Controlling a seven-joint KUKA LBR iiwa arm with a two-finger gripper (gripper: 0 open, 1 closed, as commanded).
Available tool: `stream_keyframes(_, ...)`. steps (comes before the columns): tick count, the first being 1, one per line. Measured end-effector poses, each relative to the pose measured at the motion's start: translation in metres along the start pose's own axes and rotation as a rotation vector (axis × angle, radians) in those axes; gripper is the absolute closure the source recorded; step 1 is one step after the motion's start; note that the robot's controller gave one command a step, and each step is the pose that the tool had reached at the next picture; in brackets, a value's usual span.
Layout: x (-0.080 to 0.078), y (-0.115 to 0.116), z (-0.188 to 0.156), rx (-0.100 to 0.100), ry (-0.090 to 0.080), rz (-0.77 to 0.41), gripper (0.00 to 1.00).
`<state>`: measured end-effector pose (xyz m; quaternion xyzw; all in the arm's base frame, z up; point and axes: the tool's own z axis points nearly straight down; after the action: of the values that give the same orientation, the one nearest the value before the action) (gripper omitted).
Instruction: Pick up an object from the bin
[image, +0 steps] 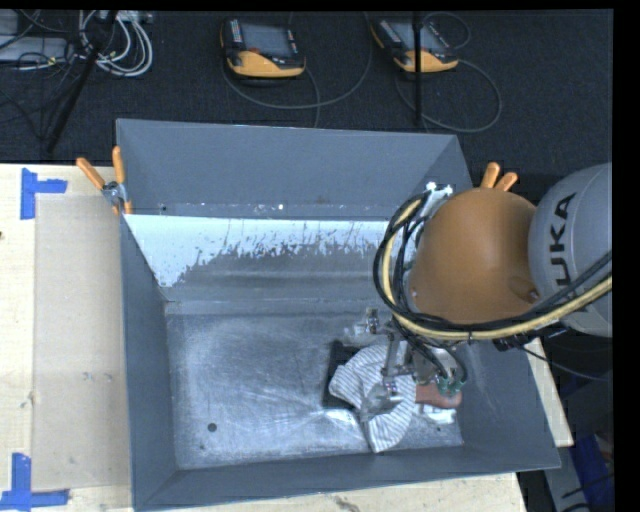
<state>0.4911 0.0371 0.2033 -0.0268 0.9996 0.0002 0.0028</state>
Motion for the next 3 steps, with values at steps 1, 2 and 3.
stream_keyframes(1,-0.007,-0.001,0.060,0.000,0.003,-0.020,0.00)
stream_keyframes(2,-0.027,-0.030,0.124,-0.001,0.012,0.066,1.00)
stream_keyframes(3,-0.027,-0.030,0.124,-0.001,0.012,0.067,1.00)
